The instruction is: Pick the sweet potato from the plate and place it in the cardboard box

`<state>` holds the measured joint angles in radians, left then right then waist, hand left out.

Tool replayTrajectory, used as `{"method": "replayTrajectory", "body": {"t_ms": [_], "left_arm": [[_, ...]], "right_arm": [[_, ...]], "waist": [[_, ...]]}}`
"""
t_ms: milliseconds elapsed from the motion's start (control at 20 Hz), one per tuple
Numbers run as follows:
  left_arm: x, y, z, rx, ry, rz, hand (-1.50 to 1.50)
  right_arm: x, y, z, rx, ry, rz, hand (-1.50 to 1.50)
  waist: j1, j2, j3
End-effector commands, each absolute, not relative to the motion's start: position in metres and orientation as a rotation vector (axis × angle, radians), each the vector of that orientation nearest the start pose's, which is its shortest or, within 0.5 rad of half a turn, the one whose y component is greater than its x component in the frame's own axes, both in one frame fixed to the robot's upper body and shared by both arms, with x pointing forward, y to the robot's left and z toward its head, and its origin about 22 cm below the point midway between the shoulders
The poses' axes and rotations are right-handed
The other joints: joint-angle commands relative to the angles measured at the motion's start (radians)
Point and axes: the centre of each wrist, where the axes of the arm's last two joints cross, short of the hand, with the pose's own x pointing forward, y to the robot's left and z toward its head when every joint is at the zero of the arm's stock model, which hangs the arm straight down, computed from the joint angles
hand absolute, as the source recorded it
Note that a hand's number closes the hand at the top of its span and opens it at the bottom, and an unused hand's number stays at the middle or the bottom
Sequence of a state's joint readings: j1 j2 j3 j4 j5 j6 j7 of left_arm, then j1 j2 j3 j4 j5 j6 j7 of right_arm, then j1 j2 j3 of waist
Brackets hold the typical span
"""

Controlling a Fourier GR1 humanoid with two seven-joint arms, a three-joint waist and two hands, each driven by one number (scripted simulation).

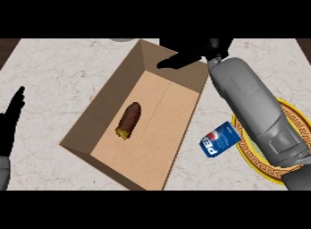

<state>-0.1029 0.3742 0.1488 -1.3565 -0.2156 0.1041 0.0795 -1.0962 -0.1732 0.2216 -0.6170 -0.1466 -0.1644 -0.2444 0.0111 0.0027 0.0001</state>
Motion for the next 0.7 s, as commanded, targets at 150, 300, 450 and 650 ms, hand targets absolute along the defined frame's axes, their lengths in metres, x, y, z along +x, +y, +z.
{"method": "replayTrajectory", "body": {"t_ms": [150,300,450,650], "left_arm": [[0.259,0.368,0.014,0.636,-1.372,-0.202,0.0],[0.266,0.352,0.02,0.661,-1.369,-0.222,0.0],[0.259,0.355,0.028,0.637,-1.378,-0.225,0.0],[0.265,0.346,0.006,0.639,-1.371,-0.223,0.0]], "right_arm": [[0.446,-0.247,0.116,-0.101,-1.878,0.372,-1.5],[0.45,-0.271,0.146,-0.117,-1.862,0.419,-1.5],[0.44,-0.318,0.129,-0.115,-1.854,0.438,-1.5],[0.437,-0.352,0.143,-0.121,-1.827,0.524,-1.5]], "waist": [[-0.005,0.002,0.0],[-0.005,-0.001,0.0],[0.007,0.001,0.001],[0.01,0.006,0.0]]}}
